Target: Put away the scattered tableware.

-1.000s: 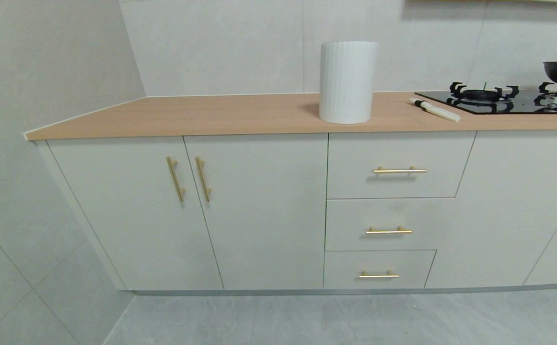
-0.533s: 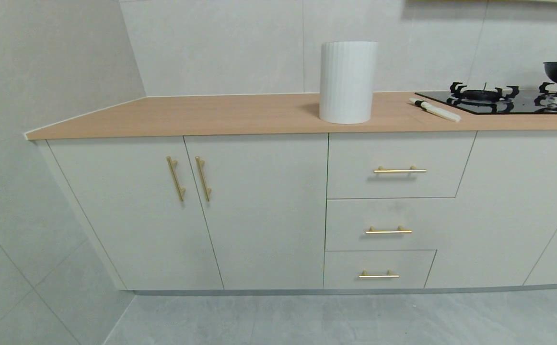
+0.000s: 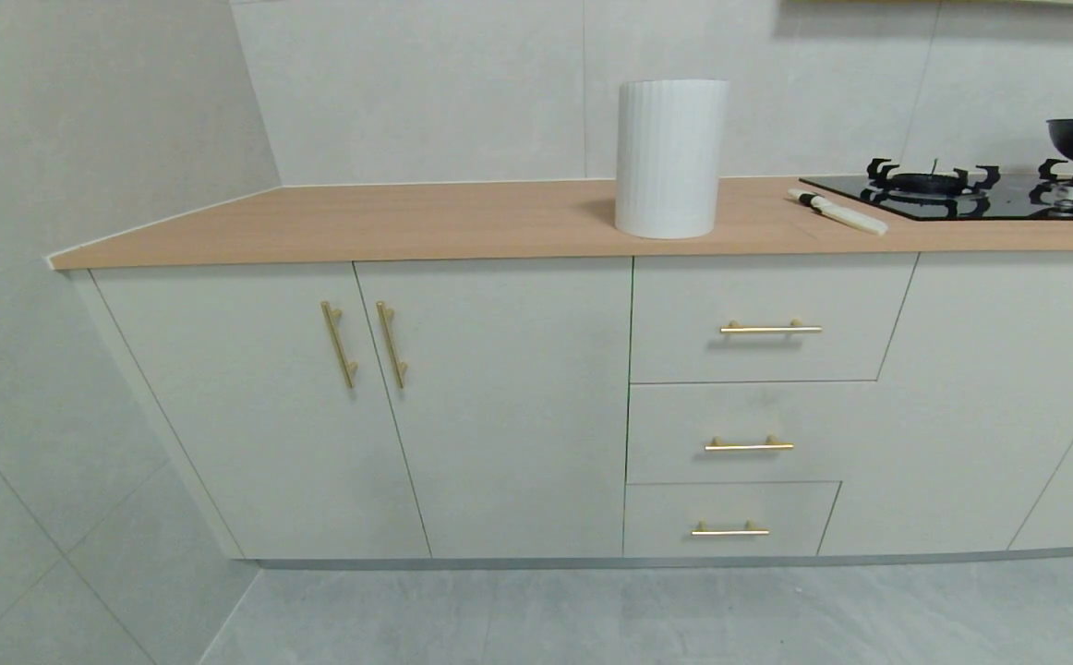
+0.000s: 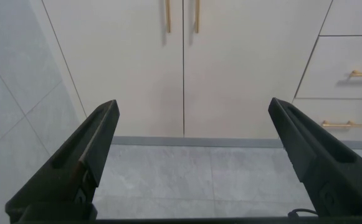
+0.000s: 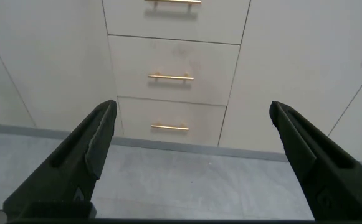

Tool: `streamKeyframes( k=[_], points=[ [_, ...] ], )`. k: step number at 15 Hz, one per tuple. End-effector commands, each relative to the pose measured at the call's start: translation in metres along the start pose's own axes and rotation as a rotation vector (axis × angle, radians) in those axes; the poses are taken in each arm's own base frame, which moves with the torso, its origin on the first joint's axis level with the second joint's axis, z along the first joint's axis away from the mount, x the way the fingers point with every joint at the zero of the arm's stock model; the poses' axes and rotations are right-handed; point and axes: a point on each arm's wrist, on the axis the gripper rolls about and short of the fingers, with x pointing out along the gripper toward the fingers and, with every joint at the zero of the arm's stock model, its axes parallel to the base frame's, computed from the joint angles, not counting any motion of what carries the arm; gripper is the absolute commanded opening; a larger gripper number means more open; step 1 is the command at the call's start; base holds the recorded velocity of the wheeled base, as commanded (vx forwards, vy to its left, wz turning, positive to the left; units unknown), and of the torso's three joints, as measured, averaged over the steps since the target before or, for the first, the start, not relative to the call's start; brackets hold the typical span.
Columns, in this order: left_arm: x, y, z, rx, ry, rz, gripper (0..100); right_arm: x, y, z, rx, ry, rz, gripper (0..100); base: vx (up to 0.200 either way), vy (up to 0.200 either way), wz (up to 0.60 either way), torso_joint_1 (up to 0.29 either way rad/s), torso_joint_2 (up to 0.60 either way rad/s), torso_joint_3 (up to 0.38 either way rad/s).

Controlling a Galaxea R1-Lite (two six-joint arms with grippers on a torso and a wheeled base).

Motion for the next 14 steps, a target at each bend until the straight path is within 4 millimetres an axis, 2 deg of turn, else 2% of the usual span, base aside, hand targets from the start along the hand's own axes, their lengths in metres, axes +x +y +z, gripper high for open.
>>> streamKeyframes(
  k=[1,14],
  points=[
    [0.0000,0.0000,0.0001,0.000,-0.001,0.001,100,0.0003,-0.0001,-0.0012,0.046,0.010,-0.007,100,0.000,0.000,0.00,0.000,0.00,0.000],
    [0.0000,0.0000,0.0001,0.004,-0.001,0.001,100,0.0004,-0.0001,-0.0015,0.055,0.010,-0.005,100,0.000,0.000,0.00,0.000,0.00,0.000]
  ],
)
